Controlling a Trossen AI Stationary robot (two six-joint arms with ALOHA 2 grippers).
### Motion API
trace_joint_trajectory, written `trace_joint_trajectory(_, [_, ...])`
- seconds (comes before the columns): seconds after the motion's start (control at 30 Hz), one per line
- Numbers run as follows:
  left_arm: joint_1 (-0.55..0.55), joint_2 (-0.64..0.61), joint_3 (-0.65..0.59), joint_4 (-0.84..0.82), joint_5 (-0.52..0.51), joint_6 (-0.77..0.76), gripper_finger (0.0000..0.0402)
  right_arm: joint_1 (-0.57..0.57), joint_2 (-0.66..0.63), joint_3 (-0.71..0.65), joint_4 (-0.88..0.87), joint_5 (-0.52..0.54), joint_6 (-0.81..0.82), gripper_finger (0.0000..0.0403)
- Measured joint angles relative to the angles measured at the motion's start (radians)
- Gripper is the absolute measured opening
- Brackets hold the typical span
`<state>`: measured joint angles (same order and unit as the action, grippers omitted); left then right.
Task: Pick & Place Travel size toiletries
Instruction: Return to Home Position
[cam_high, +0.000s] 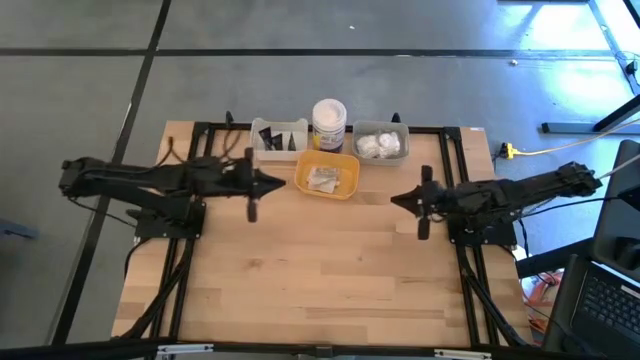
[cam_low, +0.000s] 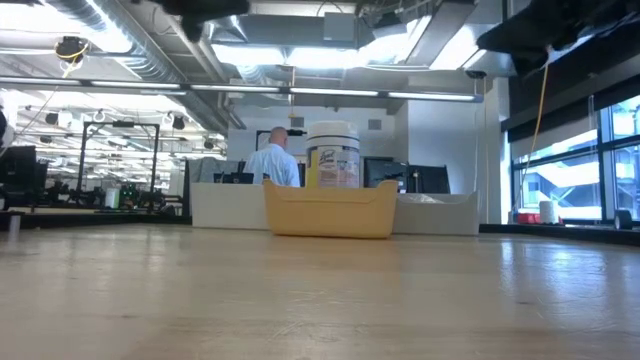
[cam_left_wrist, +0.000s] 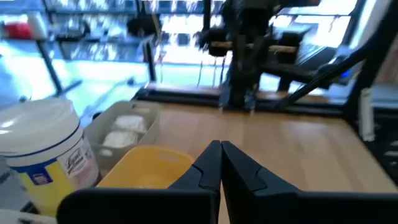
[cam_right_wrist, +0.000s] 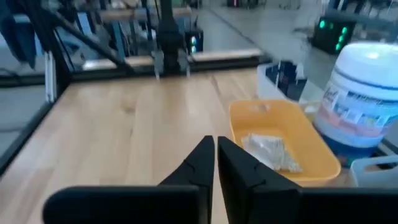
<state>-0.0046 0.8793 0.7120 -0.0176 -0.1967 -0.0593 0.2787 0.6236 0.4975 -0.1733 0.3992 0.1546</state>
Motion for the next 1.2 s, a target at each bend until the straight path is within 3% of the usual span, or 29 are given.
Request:
trace_joint_trajectory(0.17, [-0.020,-0.166,-0.158,0.103,0.025,0.021,0.0002,0.000,-0.110,-0.056,0.003,-0.005,-0.016,0.0015])
trace_joint_trajectory(0.63, [-0.022,-0.533,-0.417,0.070,0.133,0.038,0.0004,-0.003,-0.415,-0.205,0.023,-0.049,-0.090,0.0012])
trace_joint_trajectory(0.97, [-0.020,-0.740,-0.494,-0.056,0.116,0.046,0.0004,-0.003,-0.615,-0.303,-0.013,0.016,-0.088,0.0015])
trace_joint_trajectory(1.2, [-0.020,-0.880,-0.494,-0.213,0.084,0.047,0.0004,-0.008,-0.624,-0.317,-0.058,0.098,-0.108,0.0004])
